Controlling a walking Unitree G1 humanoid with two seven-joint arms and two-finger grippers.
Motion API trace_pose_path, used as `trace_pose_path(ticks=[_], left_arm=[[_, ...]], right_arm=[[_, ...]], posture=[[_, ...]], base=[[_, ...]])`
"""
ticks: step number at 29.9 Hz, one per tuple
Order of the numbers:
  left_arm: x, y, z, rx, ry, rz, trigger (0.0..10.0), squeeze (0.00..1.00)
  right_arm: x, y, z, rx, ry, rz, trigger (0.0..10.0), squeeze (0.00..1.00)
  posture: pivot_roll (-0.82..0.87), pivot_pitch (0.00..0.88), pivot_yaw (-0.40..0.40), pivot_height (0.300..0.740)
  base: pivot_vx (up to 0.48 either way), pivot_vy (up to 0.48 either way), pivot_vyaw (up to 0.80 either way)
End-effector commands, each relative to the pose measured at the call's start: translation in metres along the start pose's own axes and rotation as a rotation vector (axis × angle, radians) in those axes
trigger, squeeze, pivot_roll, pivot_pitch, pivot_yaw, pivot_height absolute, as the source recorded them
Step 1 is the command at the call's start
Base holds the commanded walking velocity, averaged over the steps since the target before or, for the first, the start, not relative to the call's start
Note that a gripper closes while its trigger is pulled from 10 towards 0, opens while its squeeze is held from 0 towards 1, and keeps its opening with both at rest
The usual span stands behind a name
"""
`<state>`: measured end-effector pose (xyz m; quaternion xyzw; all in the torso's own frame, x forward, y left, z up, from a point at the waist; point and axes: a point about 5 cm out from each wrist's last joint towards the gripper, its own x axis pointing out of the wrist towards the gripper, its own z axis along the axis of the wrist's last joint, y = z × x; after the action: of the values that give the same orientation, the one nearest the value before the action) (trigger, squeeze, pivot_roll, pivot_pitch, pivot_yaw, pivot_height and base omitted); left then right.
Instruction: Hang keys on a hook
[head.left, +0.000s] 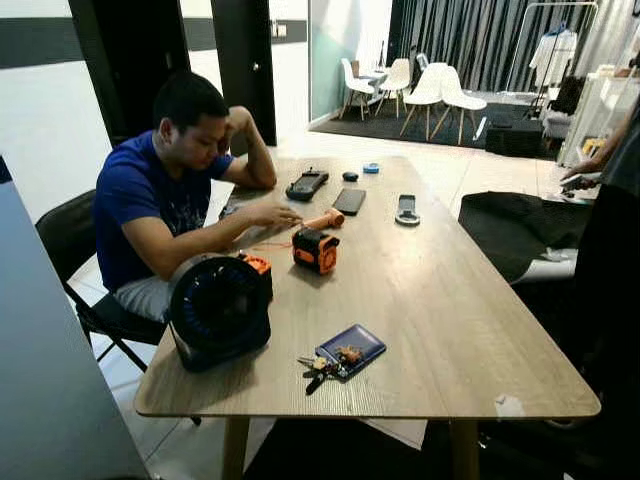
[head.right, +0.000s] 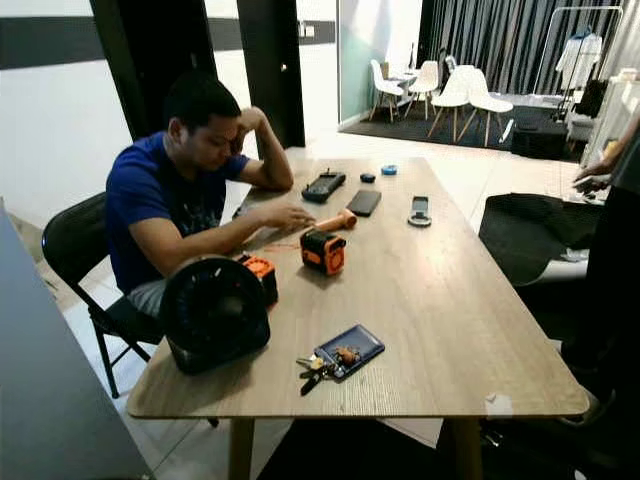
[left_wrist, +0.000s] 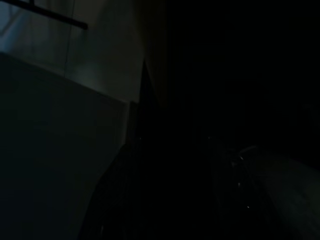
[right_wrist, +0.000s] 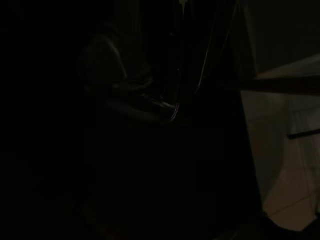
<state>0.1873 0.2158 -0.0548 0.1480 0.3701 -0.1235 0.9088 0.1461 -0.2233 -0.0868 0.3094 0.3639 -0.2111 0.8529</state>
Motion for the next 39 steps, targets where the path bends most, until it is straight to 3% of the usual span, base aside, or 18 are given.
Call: trace_pose_path(ticks=[1, 2, 3, 11, 18, 21, 25, 33, 39], left_arm=[[0.001, -0.008, -0.006, -0.026, 0.019, -0.007, 10.0, 0.0], [0.002, -0.011, -0.008, -0.032, 0.025, -0.02, 10.0, 0.0], [0.002, -0.015, -0.01, -0.027, 0.036, -0.042, 10.0, 0.0], [0.003, -0.022, -0.017, -0.065, 0.04, -0.033, 10.0, 0.0], [0.005, -0.022, -0.016, -0.05, 0.027, -0.027, 10.0, 0.0], [0.007, -0.018, -0.011, -0.085, 0.007, 0.0, 10.0, 0.0], [0.008, -0.016, -0.011, -0.073, 0.016, 0.024, 10.0, 0.0], [0.009, -0.017, -0.013, -0.07, 0.027, 0.009, 10.0, 0.0], [0.008, -0.023, -0.023, -0.091, 0.067, -0.013, 10.0, 0.0]], right_arm=[[0.0, 0.0, -0.005, -0.029, 0.016, -0.022, 3.3, 0.0], [0.001, 0.001, -0.006, -0.031, 0.018, -0.027, 3.3, 0.0], [0.001, 0.002, -0.006, -0.038, 0.023, -0.027, 10.0, 0.0], [0.001, 0.003, -0.013, -0.09, 0.051, -0.042, 10.0, 0.0], [0.0, 0.002, -0.017, -0.102, 0.061, -0.052, 10.0, 0.0], [0.001, 0.007, -0.019, -0.15, 0.064, -0.024, 10.0, 0.0], [0.002, 0.015, -0.02, -0.223, 0.066, 0.029, 10.0, 0.0], [0.003, 0.019, -0.02, -0.235, 0.065, 0.044, 10.0, 0.0], [0.003, 0.021, -0.023, -0.312, 0.087, 0.082, 10.0, 0.0]], posture=[[0.07, 0.038, 0.032, 0.74], [0.07, 0.038, 0.032, 0.74], [0.07, 0.038, 0.031, 0.74], [0.07, 0.029, 0.032, 0.74], [0.08, 0.017, 0.033, 0.74], [0.08, 0.007, 0.035, 0.74], [0.08, 0.0, 0.037, 0.74], [0.07, 0.0, 0.041, 0.74], [0.07, 0.0, 0.035, 0.74]], base=[[0.0, 0.0, 0.0], [0.0, 0.0, 0.0], [0.0, 0.0, 0.0], [0.0, 0.0, 0.0], [0.0, 0.0, 0.0], [0.0, 0.0, 0.0], [0.0, 0.0, 0.0], [0.0, 0.0, 0.0], [0.0, 0.0, 0.0]])
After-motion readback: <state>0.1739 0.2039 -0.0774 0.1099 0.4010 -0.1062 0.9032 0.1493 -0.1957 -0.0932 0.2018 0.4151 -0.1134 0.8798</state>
